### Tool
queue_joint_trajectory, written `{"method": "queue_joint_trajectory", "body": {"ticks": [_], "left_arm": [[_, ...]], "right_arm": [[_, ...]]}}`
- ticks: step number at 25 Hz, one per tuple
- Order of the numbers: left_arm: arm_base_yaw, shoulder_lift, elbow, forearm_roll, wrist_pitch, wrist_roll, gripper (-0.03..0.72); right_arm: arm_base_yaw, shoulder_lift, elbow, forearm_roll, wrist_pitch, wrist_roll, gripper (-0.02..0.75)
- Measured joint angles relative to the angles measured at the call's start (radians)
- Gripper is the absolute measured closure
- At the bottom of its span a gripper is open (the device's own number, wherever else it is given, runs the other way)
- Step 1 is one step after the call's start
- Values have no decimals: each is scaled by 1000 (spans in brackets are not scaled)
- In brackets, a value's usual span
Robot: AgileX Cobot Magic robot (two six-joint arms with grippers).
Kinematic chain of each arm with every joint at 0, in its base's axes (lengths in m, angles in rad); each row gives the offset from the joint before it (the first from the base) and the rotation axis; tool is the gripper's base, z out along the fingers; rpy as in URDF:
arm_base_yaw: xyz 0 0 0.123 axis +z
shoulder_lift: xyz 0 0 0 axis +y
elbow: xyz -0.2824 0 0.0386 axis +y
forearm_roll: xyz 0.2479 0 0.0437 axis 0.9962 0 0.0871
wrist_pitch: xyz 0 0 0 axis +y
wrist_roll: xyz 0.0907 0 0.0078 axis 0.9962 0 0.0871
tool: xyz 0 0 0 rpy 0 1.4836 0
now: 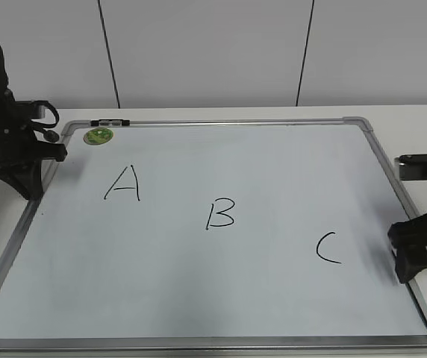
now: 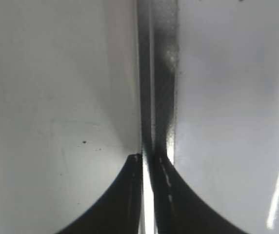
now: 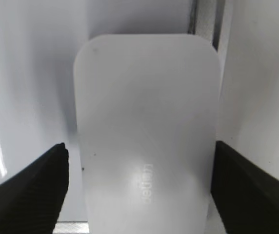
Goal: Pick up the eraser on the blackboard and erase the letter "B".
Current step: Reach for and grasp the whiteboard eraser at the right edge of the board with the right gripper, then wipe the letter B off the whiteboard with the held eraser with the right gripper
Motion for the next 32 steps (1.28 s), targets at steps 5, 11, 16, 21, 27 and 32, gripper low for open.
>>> {"method": "queue_joint_trajectory", "body": {"ticks": [5,11,16,21,27,32], "left_arm": [[2,0,0,-3,0,0,639],[1,0,0,-6,0,0,635],[3,0,0,-10,0,0,632],[3,0,0,-12,0,0,629],[5,0,0,-19,0,2,626],[5,0,0,-23,0,2,625]], "right_arm": [[0,46,-2,10,-10,4,80],[0,50,-2,10,-15,4,193],[0,50,-2,10,-15,4,214],[0,50,-2,10,-16,4,215],[6,57,-94,38,80,2,215],[76,88,-293,45,207,-9,216]]}}
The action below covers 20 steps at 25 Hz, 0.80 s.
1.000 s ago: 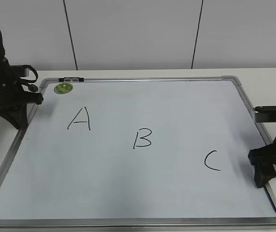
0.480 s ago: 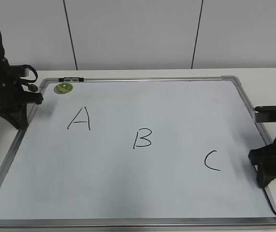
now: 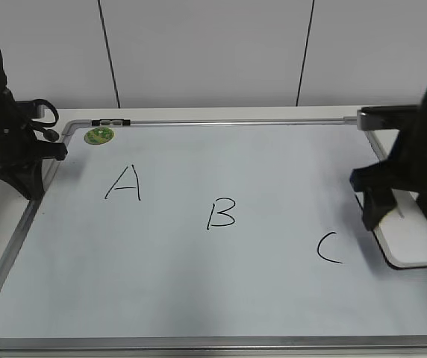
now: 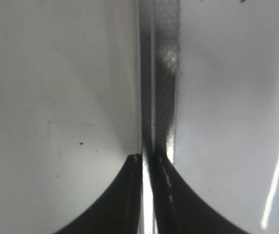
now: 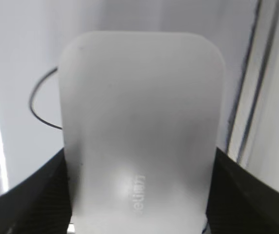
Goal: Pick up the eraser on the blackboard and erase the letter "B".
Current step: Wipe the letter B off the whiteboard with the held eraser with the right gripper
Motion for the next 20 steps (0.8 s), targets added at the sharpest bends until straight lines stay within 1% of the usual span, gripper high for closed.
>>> {"method": "queue_joint_trajectory", "body": {"ticks": [6,10,12,15,18,20], "left_arm": [[0,0,0,-4,-2,0,624],[0,0,0,-4,-2,0,622],[0,0,0,-6,-2,0,620],[0,0,0,-7,-4,0,618],[0,0,0,-7,-4,0,617],[0,0,0,-7,-4,0,615]], "right_arm": [[139,192,-292,-2,140,-4,216],[205,331,-502,-2,170,-5,216],[227,392,-607,-2,173,-5,216],[252,472,-720,-2,174,-5,216],[265,526,-784,4,177,-5,216],[272,555,-799,9,178,-5,216]]}}
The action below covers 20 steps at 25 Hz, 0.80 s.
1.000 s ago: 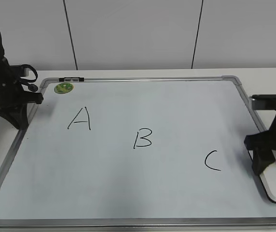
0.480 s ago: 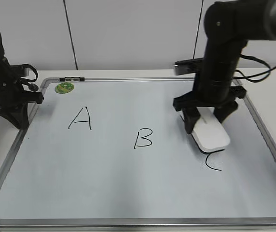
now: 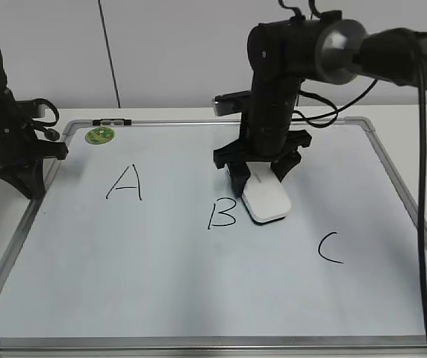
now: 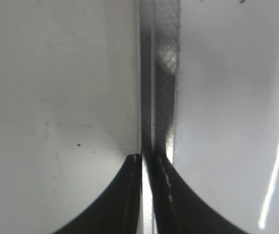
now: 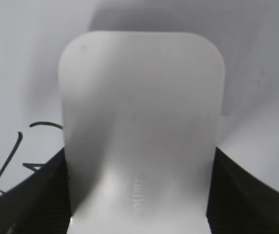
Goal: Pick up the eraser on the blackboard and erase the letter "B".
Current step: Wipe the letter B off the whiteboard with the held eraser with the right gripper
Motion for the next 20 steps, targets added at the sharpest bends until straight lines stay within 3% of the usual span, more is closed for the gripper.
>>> {"method": "queue_joint_trajectory", "body": {"ticks": [13,20], "left_arm": [[0,0,0,0,0,0,608],[0,0,0,0,0,0,608]], "right_arm": [[31,49,-28,-13,20,-4,216],[121,51,-30,0,20,-24,216]]}}
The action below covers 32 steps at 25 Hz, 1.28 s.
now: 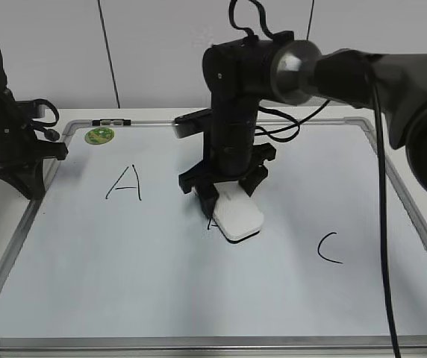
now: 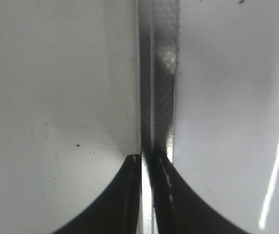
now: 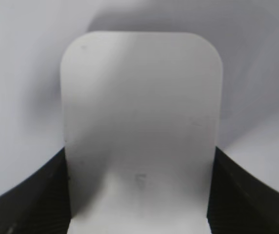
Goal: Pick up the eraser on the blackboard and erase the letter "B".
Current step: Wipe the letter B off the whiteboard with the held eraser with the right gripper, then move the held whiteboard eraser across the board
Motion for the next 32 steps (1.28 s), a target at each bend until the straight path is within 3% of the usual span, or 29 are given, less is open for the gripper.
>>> {"method": "queue_joint_trajectory", "body": {"ticks": [14,21,25,32], "left_arm": [[0,2,0,0,-2,0,608],[0,2,0,-4,-2,0,608],[0,2,0,-6,-4,0,608],[0,2,0,-8,-5,0,607]], "right_arm": [[135,2,0,113,-5,-28,216],[144,-39,20,-10,-12,73,217],[114,-117,20,-97,-10,115,217],[-11,-222,101,-138,-10,136,217]]}}
